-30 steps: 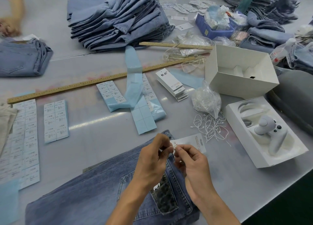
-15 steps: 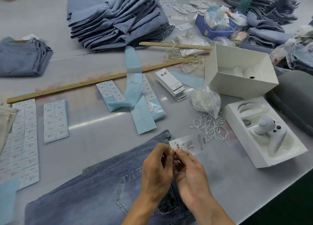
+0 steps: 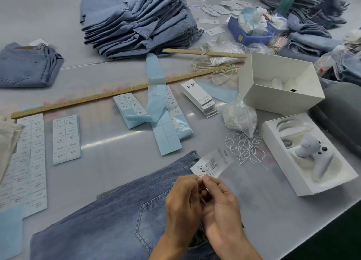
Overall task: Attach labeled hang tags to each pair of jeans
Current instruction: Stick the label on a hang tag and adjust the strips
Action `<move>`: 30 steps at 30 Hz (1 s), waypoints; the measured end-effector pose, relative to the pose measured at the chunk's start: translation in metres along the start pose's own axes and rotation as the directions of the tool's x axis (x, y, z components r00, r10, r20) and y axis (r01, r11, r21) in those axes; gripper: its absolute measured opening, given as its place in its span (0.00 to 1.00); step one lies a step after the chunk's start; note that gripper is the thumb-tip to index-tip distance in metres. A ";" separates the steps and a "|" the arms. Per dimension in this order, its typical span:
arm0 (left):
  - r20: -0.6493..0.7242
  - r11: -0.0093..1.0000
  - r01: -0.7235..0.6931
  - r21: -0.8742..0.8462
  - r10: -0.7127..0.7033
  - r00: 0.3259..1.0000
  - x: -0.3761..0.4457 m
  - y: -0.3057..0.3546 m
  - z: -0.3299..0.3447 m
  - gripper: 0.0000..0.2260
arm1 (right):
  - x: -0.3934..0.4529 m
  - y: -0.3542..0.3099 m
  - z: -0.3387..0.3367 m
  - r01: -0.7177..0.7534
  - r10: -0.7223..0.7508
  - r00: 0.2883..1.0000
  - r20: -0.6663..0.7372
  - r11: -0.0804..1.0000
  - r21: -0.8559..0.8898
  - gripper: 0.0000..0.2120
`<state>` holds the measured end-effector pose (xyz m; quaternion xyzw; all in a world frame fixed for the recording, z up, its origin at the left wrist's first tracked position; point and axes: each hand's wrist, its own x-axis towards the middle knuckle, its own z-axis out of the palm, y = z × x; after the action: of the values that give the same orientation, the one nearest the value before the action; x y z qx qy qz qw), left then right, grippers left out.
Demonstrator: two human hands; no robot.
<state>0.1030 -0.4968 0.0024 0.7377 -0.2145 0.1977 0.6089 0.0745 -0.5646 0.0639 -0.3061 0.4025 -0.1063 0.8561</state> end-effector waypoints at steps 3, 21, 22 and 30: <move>0.026 0.994 0.110 -0.008 -0.110 0.994 0.003 0.005 -0.002 0.12 | -0.001 -0.004 -0.004 0.057 -0.054 0.998 0.039 0.994 -0.090 0.04; 0.377 0.885 0.462 -0.059 -0.408 0.831 0.015 -0.029 -0.006 0.05 | 0.031 0.007 -0.041 0.387 -0.518 0.847 -0.119 0.754 -0.530 0.13; 0.355 0.875 0.482 -0.056 -0.433 0.829 0.017 -0.031 -0.008 0.04 | 0.036 0.004 -0.045 0.413 -0.573 0.811 -0.120 0.705 -0.576 0.14; 0.009 0.752 0.651 0.100 -0.655 0.756 0.042 -0.106 -0.058 0.13 | 0.065 -0.014 -0.020 0.523 -0.712 0.702 0.011 0.506 -0.686 0.14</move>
<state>0.1954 -0.4253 -0.0498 0.7970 0.0524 -0.0336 0.6008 0.1025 -0.6122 0.0219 -0.6857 0.3888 -0.3042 0.5349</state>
